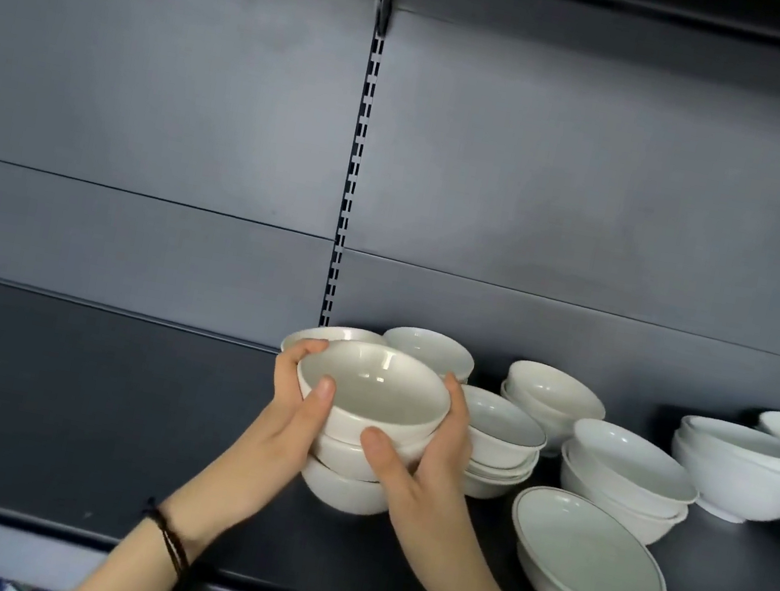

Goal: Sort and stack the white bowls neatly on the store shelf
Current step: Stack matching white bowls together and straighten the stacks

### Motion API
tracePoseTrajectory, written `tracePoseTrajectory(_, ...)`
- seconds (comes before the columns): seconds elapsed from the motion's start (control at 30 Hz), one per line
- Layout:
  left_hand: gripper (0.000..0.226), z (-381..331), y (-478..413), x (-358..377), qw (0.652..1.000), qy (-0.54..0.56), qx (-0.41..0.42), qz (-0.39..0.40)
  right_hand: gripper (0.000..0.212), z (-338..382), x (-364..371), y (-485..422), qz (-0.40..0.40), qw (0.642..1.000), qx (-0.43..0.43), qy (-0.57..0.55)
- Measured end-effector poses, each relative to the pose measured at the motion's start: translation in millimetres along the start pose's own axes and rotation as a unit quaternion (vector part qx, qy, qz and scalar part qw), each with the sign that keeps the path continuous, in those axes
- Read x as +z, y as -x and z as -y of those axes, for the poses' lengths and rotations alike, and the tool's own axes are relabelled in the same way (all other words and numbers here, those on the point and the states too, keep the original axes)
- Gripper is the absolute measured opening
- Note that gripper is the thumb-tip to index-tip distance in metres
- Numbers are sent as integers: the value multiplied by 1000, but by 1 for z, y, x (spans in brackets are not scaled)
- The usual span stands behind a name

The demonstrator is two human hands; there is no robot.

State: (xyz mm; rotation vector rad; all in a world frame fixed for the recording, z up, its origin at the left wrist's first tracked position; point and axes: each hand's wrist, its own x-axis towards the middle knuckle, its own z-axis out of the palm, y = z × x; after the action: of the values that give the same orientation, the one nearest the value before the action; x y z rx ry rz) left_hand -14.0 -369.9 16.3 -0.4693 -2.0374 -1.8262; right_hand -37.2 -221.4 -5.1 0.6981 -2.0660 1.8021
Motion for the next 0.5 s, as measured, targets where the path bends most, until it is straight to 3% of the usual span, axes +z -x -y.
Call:
tracePoseTrajectory(0.1, 56, 8, -2, -7, 1000, -14, -1, 18, 84, -8, 1, 1, -4, 1000, 7, 24)
tracePoseTrajectory(0.27, 40, 24, -5, -13, 998, -59, -10, 22, 79, -16, -1, 4, 2, 998, 46, 37)
tracePoseTrajectory(0.4, 44, 26, -3, -12, 999, -42, -9, 11, 87, -17, -5, 6, 19, 998, 45, 46)
tracePoseTrajectory(0.5, 53, 32, -3, -11, 1000, -25, -18, 2, 71, -15, -9, 9, 37, 997, 51, 43)
